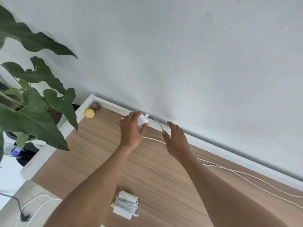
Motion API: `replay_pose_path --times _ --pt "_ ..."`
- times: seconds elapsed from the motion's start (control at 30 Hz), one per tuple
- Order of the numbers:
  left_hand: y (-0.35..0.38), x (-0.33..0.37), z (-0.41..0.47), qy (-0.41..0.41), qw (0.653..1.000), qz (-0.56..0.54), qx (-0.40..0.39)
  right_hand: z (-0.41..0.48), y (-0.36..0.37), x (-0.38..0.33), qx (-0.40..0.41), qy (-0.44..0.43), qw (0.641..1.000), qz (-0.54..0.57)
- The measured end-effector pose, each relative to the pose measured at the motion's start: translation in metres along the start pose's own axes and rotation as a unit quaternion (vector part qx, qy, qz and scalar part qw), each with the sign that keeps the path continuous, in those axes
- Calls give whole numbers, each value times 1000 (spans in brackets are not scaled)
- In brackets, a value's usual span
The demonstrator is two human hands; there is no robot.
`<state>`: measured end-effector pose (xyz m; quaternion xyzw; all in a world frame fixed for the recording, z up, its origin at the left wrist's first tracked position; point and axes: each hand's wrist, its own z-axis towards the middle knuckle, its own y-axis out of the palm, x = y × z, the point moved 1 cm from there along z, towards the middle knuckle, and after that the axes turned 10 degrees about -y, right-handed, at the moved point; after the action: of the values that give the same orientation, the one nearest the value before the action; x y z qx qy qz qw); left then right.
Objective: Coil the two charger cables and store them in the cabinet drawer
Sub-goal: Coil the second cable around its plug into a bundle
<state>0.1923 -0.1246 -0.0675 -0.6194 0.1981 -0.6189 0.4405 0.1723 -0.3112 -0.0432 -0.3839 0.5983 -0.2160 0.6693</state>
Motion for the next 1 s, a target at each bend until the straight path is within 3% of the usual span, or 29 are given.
replay_pose_path --times 0.13,0.23,0.37,0.57,0.73,0.87,1.0 --pt "-31 45 9 28 978 -179 -104 5 -34 -28 36 12 997 70" --pt "-53 78 8 14 956 -239 -167 -11 -57 -37 46 56 988 136" --pt "-79 121 -1 -23 925 -293 -241 -48 -93 -44 117 71 981 136" --pt "-101 172 -56 -47 850 -327 -411 -123 -156 -39 193 112 971 86" --pt "-95 216 -127 -116 762 -391 -503 -180 -207 -37 256 138 954 77" --pt "-86 248 -171 -106 793 -353 -485 -222 -221 -37 277 152 946 74" --pt "-87 279 -199 -154 789 -396 -443 -266 -210 -39 292 147 939 104"
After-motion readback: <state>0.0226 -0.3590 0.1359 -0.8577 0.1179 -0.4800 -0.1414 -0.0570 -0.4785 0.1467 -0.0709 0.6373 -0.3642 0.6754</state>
